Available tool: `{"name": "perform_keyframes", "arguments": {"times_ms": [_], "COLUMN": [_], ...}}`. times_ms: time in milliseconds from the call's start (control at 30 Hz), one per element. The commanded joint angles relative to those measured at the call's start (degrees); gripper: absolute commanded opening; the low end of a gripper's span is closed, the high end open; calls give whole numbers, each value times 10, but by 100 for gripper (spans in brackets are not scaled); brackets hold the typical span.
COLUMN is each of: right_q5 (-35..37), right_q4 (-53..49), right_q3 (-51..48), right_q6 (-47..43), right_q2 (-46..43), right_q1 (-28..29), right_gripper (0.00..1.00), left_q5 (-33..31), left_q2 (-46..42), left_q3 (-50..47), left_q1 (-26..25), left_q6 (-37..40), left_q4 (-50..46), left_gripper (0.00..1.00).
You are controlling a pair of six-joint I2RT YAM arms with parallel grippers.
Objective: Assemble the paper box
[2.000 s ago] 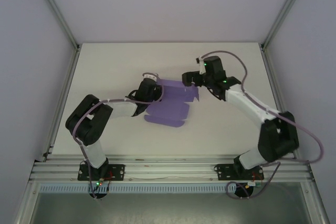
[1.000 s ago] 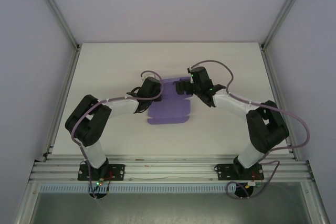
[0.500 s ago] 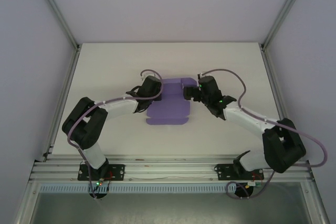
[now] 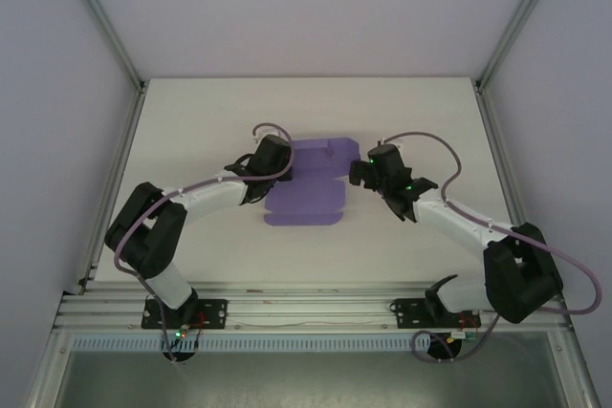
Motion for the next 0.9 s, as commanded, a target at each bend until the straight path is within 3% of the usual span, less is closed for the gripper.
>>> {"name": "perform_keyframes", "arguments": {"times_ms": [0,167,433,633,867], "right_q5": [8,5,-78,-83,-190], "right_q4": [5,12,95,101,159], "right_q3": [-10,-14,-18,-12,-1], "right_q6": [8,-7,-41,-55,-84], "right_q2": [-2,3,12,14,55], "right_q1": [-4,-7,-8,-7,-6], "right_gripper": [100,100,100,100,100], "left_q5": [-21,-16,15,33,80], "left_q2": [-17,-17,-16,-18,-14], "left_q3": [17,27,37,34,39], "left_q1": [-2,-2,-2,-2,-2], "left_q6": [3,12,12,9,4], "left_q4": [-24,-32,-34,-23,-13], "left_gripper": [0,0,0,0,0]}}
